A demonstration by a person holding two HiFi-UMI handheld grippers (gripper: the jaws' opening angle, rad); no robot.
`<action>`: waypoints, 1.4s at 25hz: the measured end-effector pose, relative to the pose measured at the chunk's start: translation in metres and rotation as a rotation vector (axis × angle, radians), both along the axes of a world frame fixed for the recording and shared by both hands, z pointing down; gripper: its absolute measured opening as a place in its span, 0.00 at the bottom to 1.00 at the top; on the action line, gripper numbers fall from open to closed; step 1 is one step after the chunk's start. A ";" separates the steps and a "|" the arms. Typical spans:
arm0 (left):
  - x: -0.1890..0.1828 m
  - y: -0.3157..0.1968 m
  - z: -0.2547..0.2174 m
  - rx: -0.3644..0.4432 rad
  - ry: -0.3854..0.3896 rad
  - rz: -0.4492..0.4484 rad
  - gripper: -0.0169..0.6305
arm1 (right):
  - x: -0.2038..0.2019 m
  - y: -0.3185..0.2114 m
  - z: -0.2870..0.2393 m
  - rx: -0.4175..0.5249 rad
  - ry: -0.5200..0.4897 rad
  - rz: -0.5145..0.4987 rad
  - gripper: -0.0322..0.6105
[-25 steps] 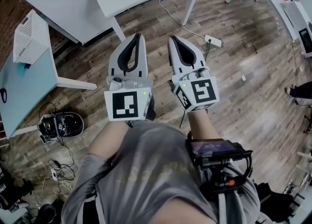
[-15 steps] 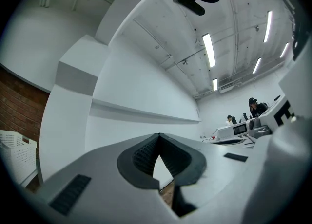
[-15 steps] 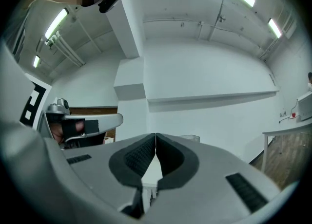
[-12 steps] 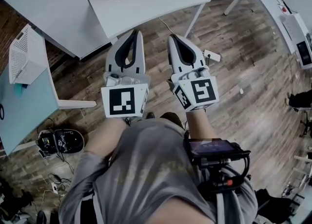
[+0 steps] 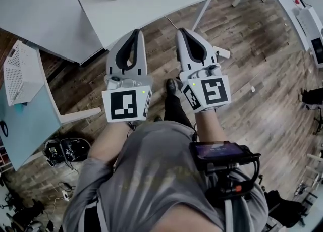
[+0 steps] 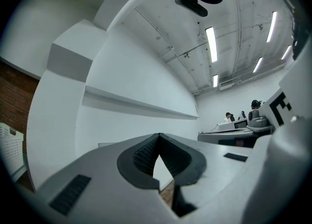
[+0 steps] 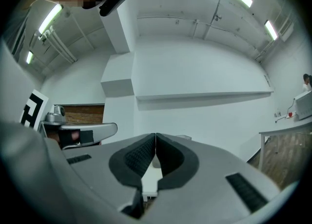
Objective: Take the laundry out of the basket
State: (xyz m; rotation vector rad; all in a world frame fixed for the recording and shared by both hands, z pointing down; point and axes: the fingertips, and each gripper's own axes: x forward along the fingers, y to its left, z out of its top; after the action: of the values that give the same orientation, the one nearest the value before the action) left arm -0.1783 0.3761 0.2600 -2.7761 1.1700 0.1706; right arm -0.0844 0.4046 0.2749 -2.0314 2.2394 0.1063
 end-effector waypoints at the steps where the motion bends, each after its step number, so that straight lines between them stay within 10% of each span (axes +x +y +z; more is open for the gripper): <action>1: 0.006 -0.009 0.002 -0.008 -0.005 -0.005 0.04 | 0.006 -0.008 0.002 -0.004 -0.003 -0.003 0.06; 20: 0.128 -0.184 -0.013 0.002 -0.029 -0.151 0.04 | 0.124 -0.193 0.001 -0.029 -0.007 -0.178 0.06; 35: 0.115 -0.279 -0.018 0.020 -0.002 -0.305 0.04 | 0.132 -0.295 -0.012 0.012 0.013 -0.292 0.06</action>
State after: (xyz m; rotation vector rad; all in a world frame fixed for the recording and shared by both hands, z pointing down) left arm -0.0631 0.0970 0.2417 -2.5375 1.5596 0.1470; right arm 0.0472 0.1096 0.2624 -1.6779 2.5056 0.1057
